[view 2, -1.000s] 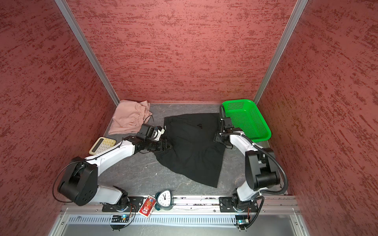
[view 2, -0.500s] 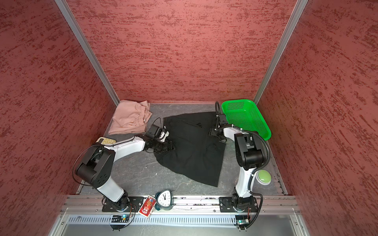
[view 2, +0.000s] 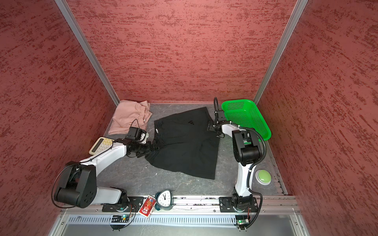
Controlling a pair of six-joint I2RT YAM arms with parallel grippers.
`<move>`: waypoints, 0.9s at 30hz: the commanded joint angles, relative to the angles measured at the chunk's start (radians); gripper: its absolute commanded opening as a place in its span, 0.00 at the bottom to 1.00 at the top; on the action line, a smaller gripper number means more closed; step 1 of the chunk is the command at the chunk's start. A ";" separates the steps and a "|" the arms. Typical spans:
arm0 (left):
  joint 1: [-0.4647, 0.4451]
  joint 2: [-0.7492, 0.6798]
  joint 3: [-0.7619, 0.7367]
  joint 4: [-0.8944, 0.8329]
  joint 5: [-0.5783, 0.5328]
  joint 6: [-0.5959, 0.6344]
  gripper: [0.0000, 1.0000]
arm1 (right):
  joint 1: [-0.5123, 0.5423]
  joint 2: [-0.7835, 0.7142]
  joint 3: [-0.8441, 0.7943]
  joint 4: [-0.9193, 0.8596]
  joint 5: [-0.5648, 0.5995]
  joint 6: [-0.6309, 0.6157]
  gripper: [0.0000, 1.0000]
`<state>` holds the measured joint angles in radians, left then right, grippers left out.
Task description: Fold and stack the shorts
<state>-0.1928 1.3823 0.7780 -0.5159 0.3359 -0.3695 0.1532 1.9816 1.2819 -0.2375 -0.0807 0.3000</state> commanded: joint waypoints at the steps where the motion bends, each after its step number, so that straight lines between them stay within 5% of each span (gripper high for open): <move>1: -0.001 -0.057 0.050 -0.006 0.042 0.023 0.99 | -0.003 -0.118 -0.041 0.029 0.015 -0.030 0.78; 12: -0.031 -0.144 0.086 -0.017 0.075 0.007 1.00 | -0.003 -0.447 -0.397 -0.106 0.053 0.104 0.71; 22: -0.031 -0.099 0.020 0.019 0.059 -0.012 0.99 | -0.003 -0.313 -0.436 0.048 -0.012 0.118 0.68; 26: -0.031 -0.080 -0.014 0.056 0.059 -0.026 0.99 | -0.003 -0.262 -0.448 0.067 -0.024 0.125 0.59; 27: -0.031 -0.071 -0.022 0.067 0.061 -0.030 0.99 | -0.003 -0.266 -0.451 0.064 -0.016 0.126 0.49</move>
<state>-0.2211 1.2907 0.7753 -0.4942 0.3985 -0.3870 0.1524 1.6821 0.8455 -0.1761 -0.0811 0.4110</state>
